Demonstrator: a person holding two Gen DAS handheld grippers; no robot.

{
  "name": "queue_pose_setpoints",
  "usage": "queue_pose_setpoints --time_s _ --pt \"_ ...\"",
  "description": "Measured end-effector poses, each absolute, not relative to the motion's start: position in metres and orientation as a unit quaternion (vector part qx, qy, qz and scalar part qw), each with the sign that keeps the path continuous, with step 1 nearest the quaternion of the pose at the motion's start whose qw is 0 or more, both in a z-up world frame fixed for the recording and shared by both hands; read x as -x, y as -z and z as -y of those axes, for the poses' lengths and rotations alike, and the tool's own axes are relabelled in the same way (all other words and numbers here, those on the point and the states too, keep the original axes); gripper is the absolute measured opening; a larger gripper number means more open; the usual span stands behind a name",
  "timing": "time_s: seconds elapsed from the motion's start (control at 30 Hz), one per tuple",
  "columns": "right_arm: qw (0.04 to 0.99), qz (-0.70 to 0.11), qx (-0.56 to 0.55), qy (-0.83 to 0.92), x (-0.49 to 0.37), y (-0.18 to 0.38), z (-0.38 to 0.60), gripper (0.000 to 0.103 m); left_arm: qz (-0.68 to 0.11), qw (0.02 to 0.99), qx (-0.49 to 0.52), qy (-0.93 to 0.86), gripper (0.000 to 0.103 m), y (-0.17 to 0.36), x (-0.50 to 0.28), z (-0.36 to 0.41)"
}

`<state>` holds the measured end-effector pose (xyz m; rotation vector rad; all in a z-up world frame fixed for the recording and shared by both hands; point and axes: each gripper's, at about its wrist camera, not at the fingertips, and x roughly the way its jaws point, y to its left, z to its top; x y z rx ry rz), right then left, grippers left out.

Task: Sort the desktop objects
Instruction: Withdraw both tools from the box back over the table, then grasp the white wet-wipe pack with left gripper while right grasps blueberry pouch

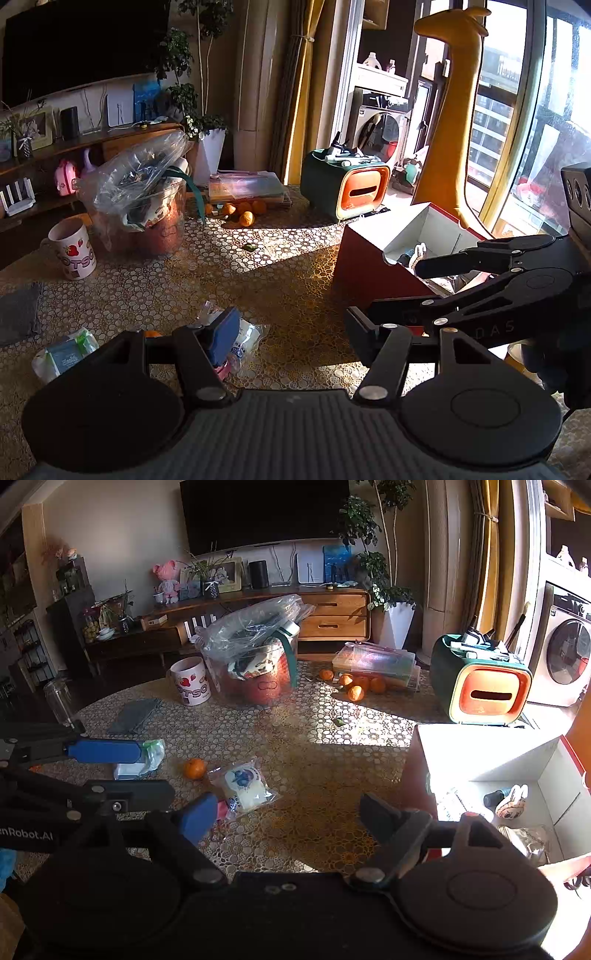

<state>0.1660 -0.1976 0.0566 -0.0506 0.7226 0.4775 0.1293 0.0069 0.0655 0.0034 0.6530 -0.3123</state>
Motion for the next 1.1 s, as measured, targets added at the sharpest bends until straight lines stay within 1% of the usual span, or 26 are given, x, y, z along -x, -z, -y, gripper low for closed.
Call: queue_pose_setpoints --time_s 0.07,0.2,0.27,0.43,0.47,0.53,0.6,0.73,0.8,0.83,1.1 --pt "0.906 -0.350 0.026 -0.238 -0.167 -0.053 0.189 0.085 -0.318 0.937 0.004 0.143 0.068 -0.062 -0.128 -0.019" --pt "0.901 -0.354 0.031 -0.247 -0.170 -0.045 0.171 0.087 -0.320 0.939 0.010 0.128 0.069 -0.053 -0.128 -0.044" --pt "0.899 -0.356 0.031 -0.252 -0.173 -0.040 0.163 0.087 -0.322 0.939 0.007 0.121 0.072 -0.046 -0.130 -0.055" --pt "0.895 -0.361 0.033 -0.259 -0.181 -0.030 0.147 0.087 -0.329 0.938 0.014 0.113 0.074 -0.031 -0.135 -0.082" --pt "0.894 -0.363 0.033 -0.260 -0.183 -0.027 0.144 0.087 -0.329 0.938 0.016 0.110 0.078 -0.027 -0.137 -0.088" --pt "0.893 -0.366 0.034 -0.261 -0.186 -0.023 0.140 0.087 -0.327 0.939 0.021 0.105 0.083 -0.020 -0.139 -0.099" --pt "0.892 -0.368 0.035 -0.262 -0.190 -0.018 0.136 0.087 -0.329 0.938 0.031 0.100 0.084 -0.013 -0.144 -0.109" --pt "0.891 -0.370 0.039 -0.262 -0.198 -0.008 0.129 0.088 -0.327 0.939 0.037 0.095 0.090 0.001 -0.152 -0.126" --pt "0.889 -0.371 0.040 -0.264 -0.202 -0.004 0.125 0.088 -0.324 0.941 0.038 0.094 0.097 0.008 -0.156 -0.133" --pt "0.889 -0.373 0.041 -0.264 -0.206 -0.001 0.122 0.088 -0.320 0.942 0.038 0.092 0.102 0.011 -0.157 -0.136" --pt "0.879 -0.394 0.052 -0.264 -0.230 0.023 0.104 0.088 -0.322 0.943 0.024 0.083 0.103 0.036 -0.178 -0.170"
